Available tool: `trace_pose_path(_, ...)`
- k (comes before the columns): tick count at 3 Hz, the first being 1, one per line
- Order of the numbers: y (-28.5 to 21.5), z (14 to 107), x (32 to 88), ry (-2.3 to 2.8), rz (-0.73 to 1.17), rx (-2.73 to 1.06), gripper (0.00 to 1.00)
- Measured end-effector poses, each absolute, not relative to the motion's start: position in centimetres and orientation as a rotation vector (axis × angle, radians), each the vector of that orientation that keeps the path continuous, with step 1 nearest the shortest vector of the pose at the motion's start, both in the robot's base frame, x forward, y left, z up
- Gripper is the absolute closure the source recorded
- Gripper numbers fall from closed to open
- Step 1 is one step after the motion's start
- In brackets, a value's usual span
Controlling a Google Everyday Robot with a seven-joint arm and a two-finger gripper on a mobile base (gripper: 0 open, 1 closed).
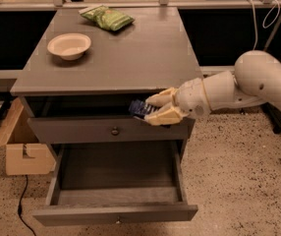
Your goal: Place rxbar blueberry into middle drawer
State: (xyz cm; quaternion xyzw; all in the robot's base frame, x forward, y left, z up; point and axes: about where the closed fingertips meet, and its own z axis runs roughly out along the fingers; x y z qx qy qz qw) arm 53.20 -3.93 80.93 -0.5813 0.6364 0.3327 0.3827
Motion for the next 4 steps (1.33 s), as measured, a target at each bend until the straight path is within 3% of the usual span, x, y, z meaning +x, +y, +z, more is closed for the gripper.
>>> trace_pose_path(2, -2.8, 64.6, 47.1, 1.84, 1.024, -1.491, 1.0)
trace_pose_path(4, 2.2, 53.3, 46.7, 1.851, 1.048, -1.439, 1.0)
